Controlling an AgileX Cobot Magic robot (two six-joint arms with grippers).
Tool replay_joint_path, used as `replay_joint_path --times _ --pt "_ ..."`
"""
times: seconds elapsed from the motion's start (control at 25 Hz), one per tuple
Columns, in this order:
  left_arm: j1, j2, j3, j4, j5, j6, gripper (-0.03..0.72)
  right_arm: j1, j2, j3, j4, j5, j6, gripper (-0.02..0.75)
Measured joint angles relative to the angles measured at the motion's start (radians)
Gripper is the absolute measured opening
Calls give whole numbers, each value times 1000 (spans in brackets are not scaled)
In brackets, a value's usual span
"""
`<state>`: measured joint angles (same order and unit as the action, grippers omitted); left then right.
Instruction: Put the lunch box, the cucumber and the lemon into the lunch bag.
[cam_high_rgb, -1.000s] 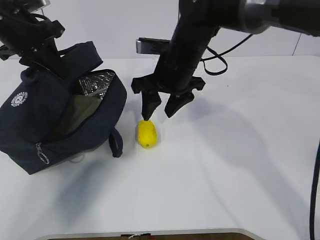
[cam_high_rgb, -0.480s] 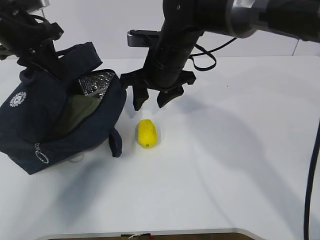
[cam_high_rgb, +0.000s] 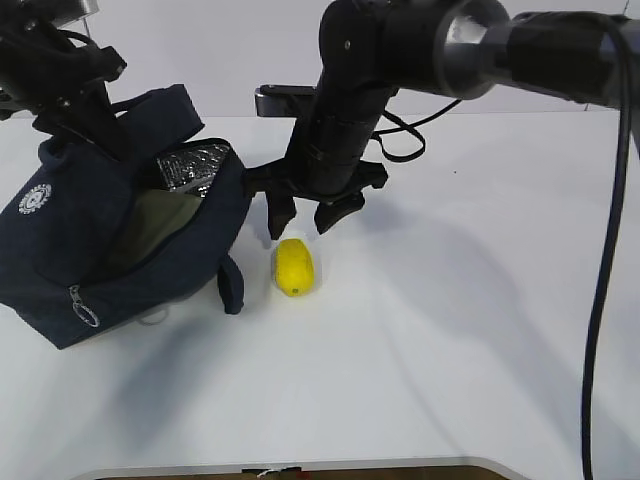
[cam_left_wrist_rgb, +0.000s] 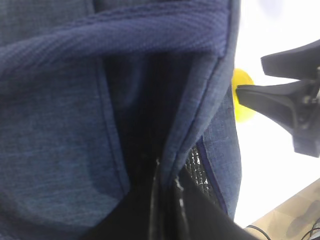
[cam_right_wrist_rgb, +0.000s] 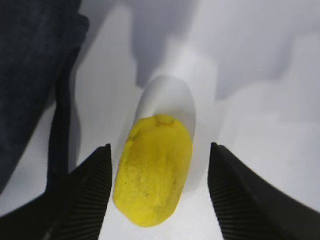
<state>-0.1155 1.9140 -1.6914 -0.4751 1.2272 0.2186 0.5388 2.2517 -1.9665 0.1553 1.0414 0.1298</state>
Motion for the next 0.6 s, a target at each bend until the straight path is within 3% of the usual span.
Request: replay_joint_path --times 0.6 --pt "0 0 0 4 0 0 -15 18 57 0 0 -6 2 483"
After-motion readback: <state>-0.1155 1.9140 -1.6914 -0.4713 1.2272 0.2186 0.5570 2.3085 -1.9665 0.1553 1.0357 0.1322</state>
